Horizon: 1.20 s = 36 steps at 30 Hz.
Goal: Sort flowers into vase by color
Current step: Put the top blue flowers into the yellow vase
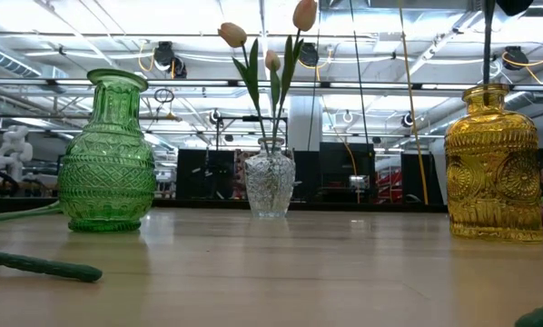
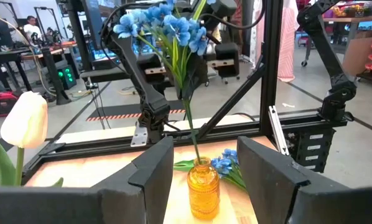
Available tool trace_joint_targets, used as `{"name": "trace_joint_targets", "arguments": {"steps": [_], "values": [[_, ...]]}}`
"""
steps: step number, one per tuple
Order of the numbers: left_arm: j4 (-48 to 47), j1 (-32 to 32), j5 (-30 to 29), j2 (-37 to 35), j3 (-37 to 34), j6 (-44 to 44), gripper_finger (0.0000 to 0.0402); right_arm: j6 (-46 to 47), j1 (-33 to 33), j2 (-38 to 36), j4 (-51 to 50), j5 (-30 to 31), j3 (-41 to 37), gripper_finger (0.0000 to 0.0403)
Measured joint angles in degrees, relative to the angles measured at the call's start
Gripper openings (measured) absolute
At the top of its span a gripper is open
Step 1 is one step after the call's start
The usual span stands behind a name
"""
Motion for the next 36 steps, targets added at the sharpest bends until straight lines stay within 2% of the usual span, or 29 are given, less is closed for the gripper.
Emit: {"name": "trace_joint_targets", "arguments": {"steps": [6, 15, 29, 36], "values": [[0.0, 0.0, 0.0, 0.0, 0.0, 0.0, 0.0184, 0.0, 0.0, 0.0, 2.2, 0.0, -2.1, 0.0006], [0.0, 0.0, 0.0, 0.0, 0.0, 0.0, 0.0184, 3.0, 0.0, 0.0, 2.8, 0.0, -4.3, 0.0029], [0.0, 0.0, 0.0, 0.0, 0.0, 0.0, 0.0184, 2.7, -0.1, 0.3, 5.3, -0.1, -6.1, 0.0034], [0.0, 0.0, 0.0, 0.0, 0.0, 0.0, 0.0184, 2.6, -0.1, 1.7, 5.2, -0.2, -6.1, 0.0079]]}}
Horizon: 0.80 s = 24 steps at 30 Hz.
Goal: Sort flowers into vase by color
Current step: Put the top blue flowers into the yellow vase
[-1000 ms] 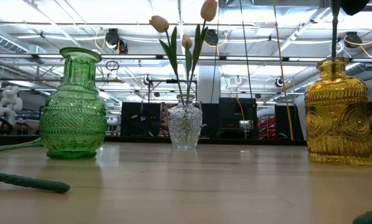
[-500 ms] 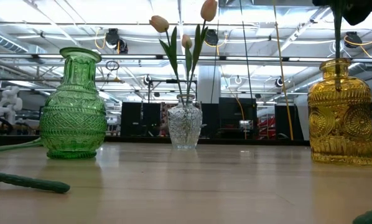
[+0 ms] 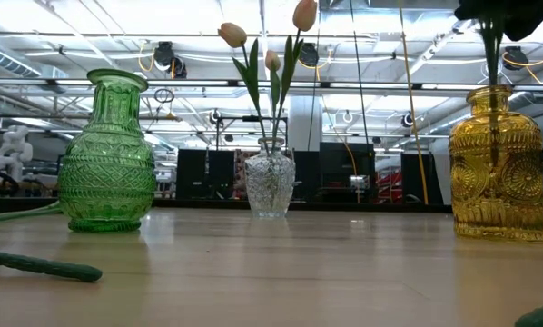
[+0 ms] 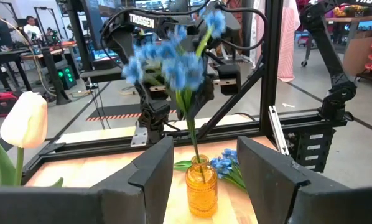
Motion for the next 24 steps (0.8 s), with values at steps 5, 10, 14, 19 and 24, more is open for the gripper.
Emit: {"name": "trace_joint_targets", "arguments": {"steps": [5, 10, 14, 19, 24], "values": [[0.0, 0.0, 0.0, 0.0, 0.0, 0.0, 0.0184, 0.0, 0.0, 0.3, 0.0, 0.0, 0.0, 0.0125], [0.0, 0.0, 0.0, 0.0, 0.0, 0.0, 0.0184, 0.0, 0.0, 0.3, 0.0, 0.0, 0.0, 0.0161], [-0.2, 0.0, 0.0, 0.0, 0.0, 0.0, 0.0184, -0.1, 0.0, 0.2, 0.1, 0.1, 0.0, 0.0195], [-0.2, 0.0, 0.0, 0.0, 0.0, 0.0, 0.0184, -1.4, 0.0, -0.9, 1.3, 1.6, 0.0, 0.0253], [-0.7, 0.0, 0.0, 0.0, 0.0, 0.0, 0.0184, -2.9, 0.0, -2.9, 1.5, 1.6, 0.0, 0.0306]]}}
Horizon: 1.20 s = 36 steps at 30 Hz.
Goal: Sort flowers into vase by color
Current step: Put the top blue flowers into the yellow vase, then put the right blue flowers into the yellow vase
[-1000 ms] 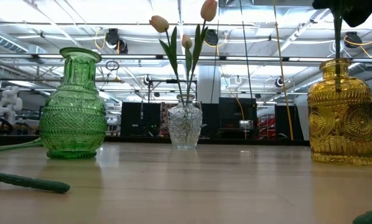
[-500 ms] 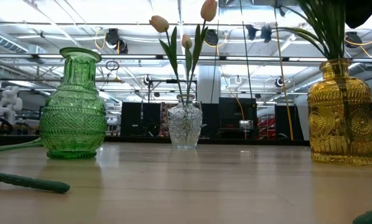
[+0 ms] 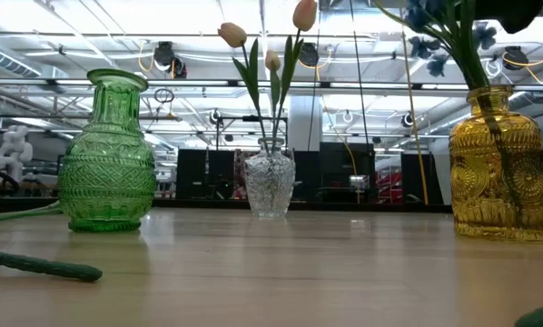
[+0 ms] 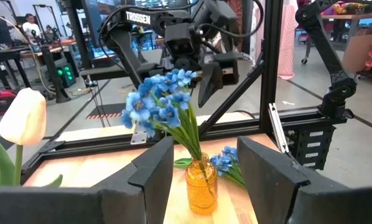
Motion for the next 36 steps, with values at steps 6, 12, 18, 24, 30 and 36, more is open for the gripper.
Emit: {"name": "trace_joint_targets", "arguments": {"steps": [6, 12, 18, 24, 30, 36], "values": [[-1.1, 0.0, 0.0, 0.0, 0.0, 0.0, 0.0184, -0.8, 0.0, -2.2, 0.0, -0.6, 0.0, 0.0335], [-1.0, -0.3, 0.0, 0.0, 0.0, 0.0, 0.0184, -1.5, 0.0, -5.0, -0.3, -3.5, 0.0, 0.0336], [-1.0, -0.8, 0.0, 0.0, 0.0, 0.0, 0.0184, 1.6, 0.1, -8.6, -2.7, -6.4, 0.0, 0.0336], [-0.8, -1.0, 0.0, 0.0, 0.0, 0.0, 0.0184, 3.1, 0.0, -12.9, -5.3, -3.6, 0.0, 0.0336], [1.6, -2.0, 0.0, 0.0, 0.0, 0.0, 0.0184, 0.8, 0.0, -17.2, -6.9, -3.0, 0.0, 0.0335], [4.9, -4.2, 0.2, 0.0, 0.0, 0.0, 0.0184, -1.7, 0.0, -20.6, -6.7, 1.3, 0.0, 0.0335]]}}
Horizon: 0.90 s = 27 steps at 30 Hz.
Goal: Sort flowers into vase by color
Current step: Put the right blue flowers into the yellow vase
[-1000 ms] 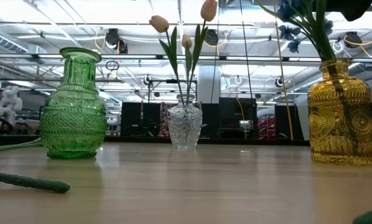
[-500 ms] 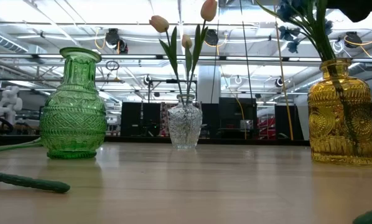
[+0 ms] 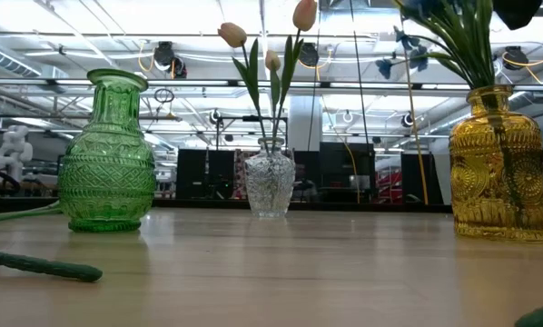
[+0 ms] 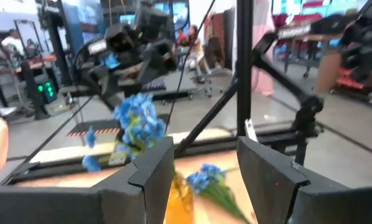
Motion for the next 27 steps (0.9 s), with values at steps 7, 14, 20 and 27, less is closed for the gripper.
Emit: {"name": "trace_joint_targets", "arguments": {"steps": [7, 14, 20, 27], "values": [[1.1, -1.8, -1.5, 0.0, 0.0, 0.0, 0.0184, -6.0, 0.0, -1.1, 4.3, 5.0, 0.0, 0.0335], [2.8, -2.2, -1.9, 0.0, 0.0, 0.0, 0.0184, -12.2, 0.0, -0.2, 9.1, 17.9, 0.0, 0.0333], [4.3, -4.0, -2.7, 3.9, 2.6, 0.0, 0.0184, -12.3, 0.0, 1.6, 8.2, 19.3, 0.0, 0.031], [-7.1, -4.9, -3.1, 13.5, 13.5, 0.1, 0.0184, -11.6, 0.1, 4.9, 9.1, 18.0, 0.0, 0.0271]]}}
